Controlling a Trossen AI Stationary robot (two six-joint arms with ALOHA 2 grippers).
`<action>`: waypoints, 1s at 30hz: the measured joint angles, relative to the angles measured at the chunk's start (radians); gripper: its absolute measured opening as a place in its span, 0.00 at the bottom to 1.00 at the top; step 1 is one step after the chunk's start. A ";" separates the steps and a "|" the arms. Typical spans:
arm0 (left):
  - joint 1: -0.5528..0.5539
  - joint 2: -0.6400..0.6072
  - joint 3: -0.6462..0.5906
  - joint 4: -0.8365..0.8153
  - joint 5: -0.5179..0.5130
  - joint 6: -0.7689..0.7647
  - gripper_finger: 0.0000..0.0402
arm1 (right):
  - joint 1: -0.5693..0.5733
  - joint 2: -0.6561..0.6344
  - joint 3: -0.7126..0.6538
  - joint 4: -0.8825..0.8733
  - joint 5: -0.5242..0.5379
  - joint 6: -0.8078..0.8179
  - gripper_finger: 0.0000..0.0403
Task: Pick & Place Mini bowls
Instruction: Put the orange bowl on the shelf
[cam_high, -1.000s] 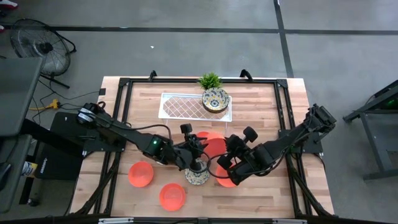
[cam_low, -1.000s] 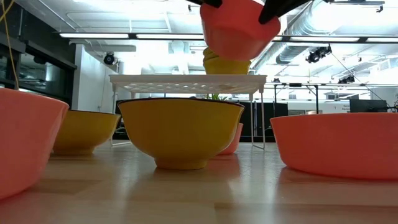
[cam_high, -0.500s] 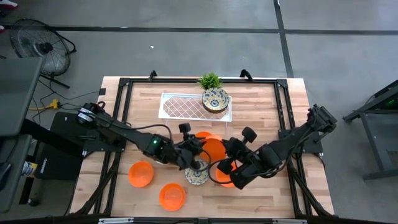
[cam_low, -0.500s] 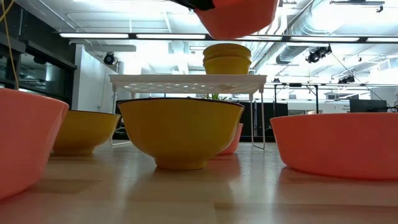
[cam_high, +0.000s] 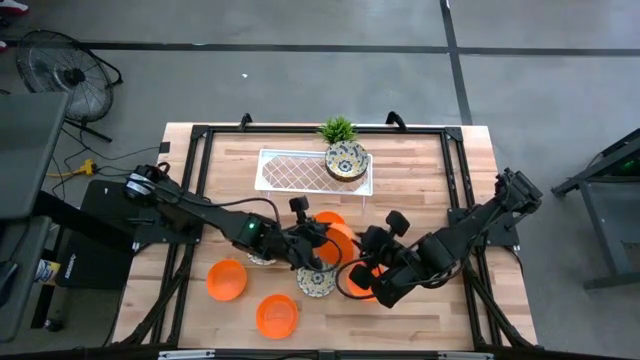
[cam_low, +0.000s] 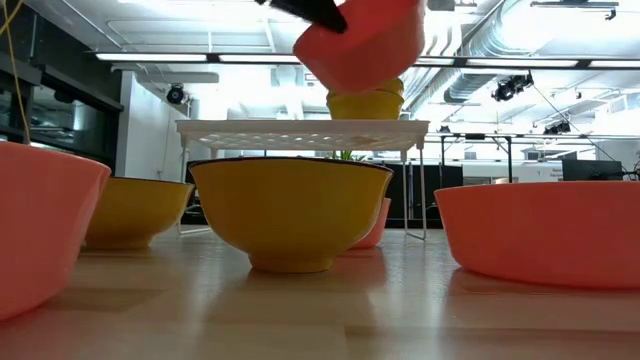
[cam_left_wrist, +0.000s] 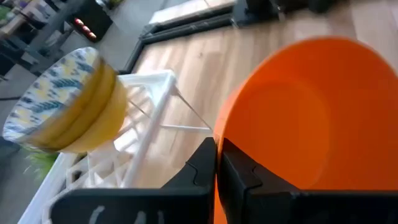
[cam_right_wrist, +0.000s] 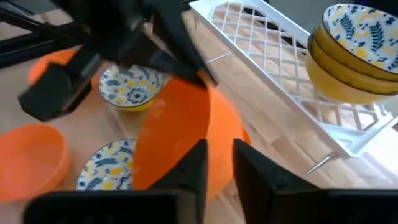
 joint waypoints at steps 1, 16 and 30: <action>-0.001 0.002 -0.001 -0.001 0.003 0.000 0.00 | 0.000 -0.004 0.000 0.004 -0.008 0.000 0.21; -0.001 -0.033 0.136 -0.422 0.021 -0.193 0.00 | -0.016 -0.235 -0.001 -0.122 -0.123 0.172 0.53; 0.367 -0.041 0.526 -0.978 0.359 0.042 0.00 | -0.015 -0.263 -0.034 -0.203 -0.201 0.274 0.51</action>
